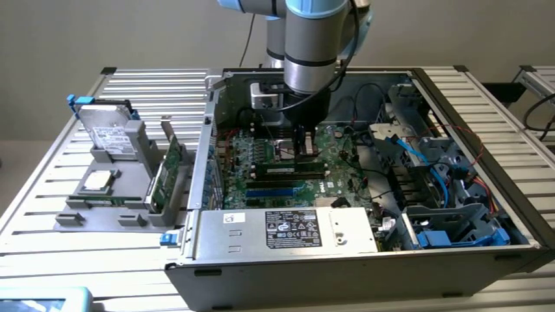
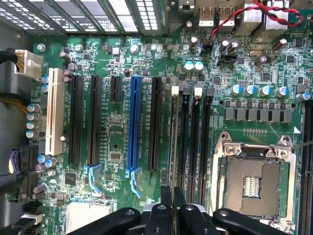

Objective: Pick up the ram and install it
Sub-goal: 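Insert the ram into the slot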

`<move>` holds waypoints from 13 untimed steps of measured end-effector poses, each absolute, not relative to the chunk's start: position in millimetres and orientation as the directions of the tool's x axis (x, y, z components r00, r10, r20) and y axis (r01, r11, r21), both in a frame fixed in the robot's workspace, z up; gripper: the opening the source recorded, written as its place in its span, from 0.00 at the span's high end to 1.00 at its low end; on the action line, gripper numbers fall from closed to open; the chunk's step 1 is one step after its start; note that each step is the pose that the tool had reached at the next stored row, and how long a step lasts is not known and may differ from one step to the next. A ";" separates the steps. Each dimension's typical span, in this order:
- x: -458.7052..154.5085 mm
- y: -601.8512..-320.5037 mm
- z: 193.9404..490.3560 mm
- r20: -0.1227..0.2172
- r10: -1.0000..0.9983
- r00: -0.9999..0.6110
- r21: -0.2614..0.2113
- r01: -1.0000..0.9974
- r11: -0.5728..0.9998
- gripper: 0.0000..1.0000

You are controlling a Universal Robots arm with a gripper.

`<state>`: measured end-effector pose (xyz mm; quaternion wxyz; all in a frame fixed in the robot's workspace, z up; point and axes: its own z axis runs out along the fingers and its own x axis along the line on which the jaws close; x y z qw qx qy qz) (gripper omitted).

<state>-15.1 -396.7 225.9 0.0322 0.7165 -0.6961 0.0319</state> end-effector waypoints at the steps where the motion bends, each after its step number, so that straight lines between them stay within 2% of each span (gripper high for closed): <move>1: -15.1 -396.7 225.6 0.091 -0.995 0.029 0.002 -1.000 -0.029 0.87; 13: -15.4 -396.6 226.0 0.096 -0.995 0.033 0.000 -0.999 -0.033 0.87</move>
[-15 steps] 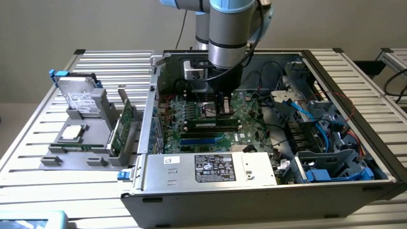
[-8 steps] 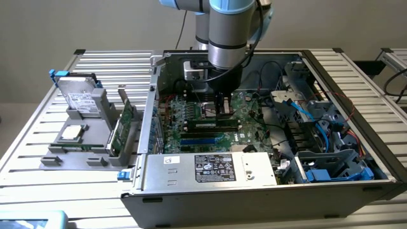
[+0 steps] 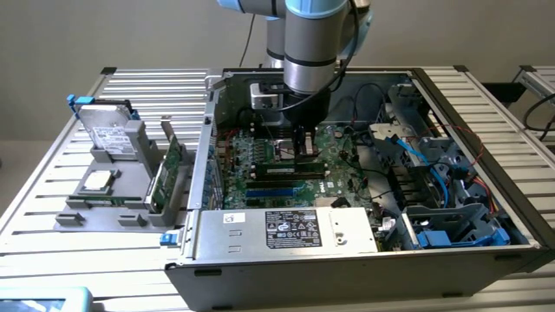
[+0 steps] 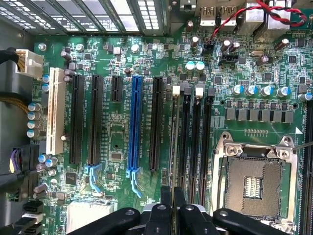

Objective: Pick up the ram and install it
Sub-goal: 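Insert the ram into the slot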

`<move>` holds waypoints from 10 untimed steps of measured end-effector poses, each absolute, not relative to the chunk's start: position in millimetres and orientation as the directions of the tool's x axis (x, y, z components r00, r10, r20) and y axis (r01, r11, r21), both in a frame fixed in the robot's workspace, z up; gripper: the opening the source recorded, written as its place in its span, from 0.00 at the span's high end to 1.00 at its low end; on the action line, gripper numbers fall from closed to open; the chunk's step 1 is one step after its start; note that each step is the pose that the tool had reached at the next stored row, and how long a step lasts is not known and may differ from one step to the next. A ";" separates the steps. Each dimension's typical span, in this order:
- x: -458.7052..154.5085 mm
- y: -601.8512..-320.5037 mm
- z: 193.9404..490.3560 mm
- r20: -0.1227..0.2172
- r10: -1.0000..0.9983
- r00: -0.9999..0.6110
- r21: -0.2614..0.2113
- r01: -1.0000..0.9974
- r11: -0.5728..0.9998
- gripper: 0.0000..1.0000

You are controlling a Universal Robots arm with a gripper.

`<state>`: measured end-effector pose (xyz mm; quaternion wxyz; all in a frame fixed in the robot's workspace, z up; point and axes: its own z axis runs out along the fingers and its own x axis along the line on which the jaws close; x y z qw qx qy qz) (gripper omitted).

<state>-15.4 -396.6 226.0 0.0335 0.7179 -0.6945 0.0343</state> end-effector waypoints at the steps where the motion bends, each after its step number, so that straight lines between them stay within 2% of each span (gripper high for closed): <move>1: -15.4 -396.6 226.1 0.097 -0.995 0.034 0.000 -0.999 -0.034 0.87; 10: -15.9 -396.4 226.1 0.100 -0.994 0.041 -0.007 -0.999 -0.042 0.87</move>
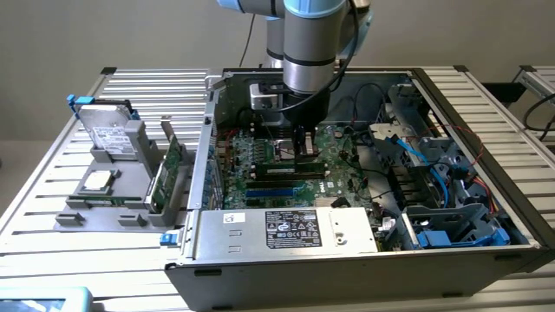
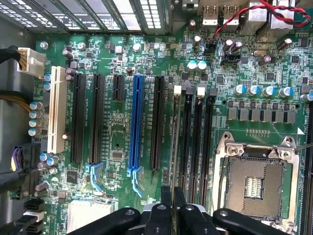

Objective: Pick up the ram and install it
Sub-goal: 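Insert the ram into the slot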

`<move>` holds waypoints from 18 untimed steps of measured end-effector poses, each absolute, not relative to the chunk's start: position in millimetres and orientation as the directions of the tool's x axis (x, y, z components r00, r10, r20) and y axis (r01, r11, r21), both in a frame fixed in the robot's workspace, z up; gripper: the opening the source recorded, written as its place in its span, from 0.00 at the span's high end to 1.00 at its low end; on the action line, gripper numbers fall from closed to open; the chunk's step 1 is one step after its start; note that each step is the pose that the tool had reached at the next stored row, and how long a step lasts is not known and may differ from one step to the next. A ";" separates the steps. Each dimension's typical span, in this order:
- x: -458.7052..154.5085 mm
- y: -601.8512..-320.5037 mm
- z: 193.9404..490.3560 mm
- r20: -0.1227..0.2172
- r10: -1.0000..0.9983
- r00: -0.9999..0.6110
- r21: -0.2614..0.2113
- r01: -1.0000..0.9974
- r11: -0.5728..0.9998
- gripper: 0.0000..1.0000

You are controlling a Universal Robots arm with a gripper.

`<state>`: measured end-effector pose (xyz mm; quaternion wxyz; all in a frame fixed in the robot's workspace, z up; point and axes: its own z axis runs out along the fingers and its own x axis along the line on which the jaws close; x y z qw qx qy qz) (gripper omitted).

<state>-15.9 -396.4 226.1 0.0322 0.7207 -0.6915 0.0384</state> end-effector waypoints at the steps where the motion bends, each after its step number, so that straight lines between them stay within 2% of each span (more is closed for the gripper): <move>1: -15.9 -396.3 226.0 0.100 -0.994 0.041 -0.007 -0.999 -0.042 0.87; 18: -15.9 -396.3 228.1 0.100 -0.994 0.042 -0.008 -0.999 -0.043 0.87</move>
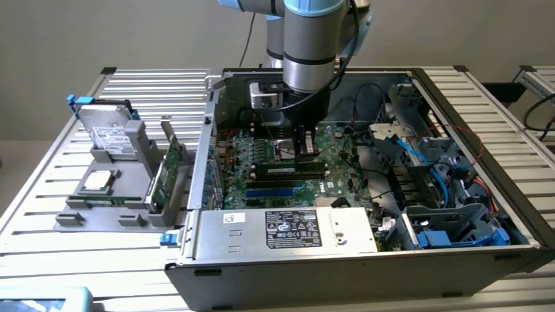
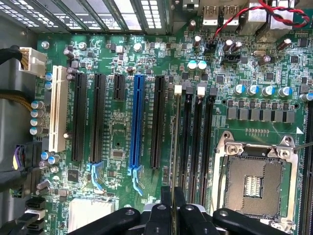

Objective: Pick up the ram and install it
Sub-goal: 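Insert the ram into the slot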

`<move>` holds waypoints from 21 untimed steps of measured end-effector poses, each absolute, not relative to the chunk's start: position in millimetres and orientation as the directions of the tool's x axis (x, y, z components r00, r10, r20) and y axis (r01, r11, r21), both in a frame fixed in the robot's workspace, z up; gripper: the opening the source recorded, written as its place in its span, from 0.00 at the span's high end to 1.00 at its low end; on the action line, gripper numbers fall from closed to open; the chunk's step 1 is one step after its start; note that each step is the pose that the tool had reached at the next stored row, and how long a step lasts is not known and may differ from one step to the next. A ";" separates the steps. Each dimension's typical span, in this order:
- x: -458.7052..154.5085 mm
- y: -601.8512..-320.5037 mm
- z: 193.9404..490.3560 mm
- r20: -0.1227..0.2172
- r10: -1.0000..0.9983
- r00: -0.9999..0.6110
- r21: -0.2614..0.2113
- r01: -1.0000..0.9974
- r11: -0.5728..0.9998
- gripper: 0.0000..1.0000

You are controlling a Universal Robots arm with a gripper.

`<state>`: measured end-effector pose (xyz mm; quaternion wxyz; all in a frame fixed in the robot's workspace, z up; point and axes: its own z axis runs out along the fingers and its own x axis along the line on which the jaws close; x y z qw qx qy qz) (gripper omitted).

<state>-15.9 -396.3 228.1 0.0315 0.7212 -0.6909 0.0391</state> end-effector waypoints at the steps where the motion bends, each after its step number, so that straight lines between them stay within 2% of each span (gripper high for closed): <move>1: -15.9 -396.3 228.1 0.100 -0.994 0.042 -0.008 -0.999 -0.043 0.87; 11: -15.9 -398.5 228.4 0.074 -0.996 0.043 -0.007 -0.999 -0.043 0.87; 21: -15.9 -399.1 228.4 0.072 -0.996 0.043 -0.007 -0.999 -0.043 0.87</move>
